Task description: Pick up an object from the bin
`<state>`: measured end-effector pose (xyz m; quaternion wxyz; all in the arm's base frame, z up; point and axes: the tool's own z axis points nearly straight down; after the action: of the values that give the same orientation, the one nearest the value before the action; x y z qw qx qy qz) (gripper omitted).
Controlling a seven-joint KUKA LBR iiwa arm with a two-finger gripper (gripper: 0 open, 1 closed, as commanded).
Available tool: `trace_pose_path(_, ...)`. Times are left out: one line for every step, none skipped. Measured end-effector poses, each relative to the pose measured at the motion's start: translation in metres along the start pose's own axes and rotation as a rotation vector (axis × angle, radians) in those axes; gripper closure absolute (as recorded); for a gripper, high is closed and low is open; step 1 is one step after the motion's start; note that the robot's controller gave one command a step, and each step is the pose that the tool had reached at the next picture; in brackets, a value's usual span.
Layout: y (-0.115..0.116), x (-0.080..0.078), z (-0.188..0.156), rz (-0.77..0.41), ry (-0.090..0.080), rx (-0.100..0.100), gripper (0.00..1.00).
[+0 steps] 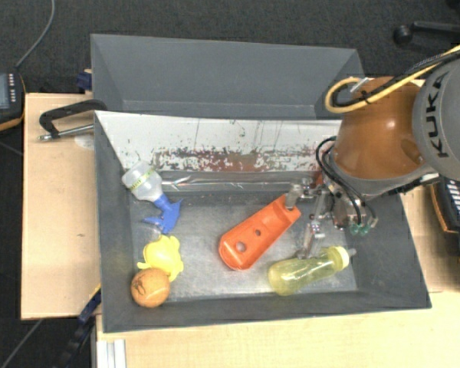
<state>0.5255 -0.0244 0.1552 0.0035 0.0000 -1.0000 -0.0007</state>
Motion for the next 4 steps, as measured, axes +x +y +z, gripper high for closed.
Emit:
trace_pose_path(0.000,-0.002,-0.005,-0.001,-0.009,0.001,0.00)
trace_pose_path(0.029,-0.009,0.049,-0.032,-0.009,0.000,0.00)
trace_pose_path(0.037,-0.012,0.083,-0.033,-0.001,-0.003,0.00)
trace_pose_path(0.026,-0.016,0.081,-0.011,-0.009,-0.001,0.00)
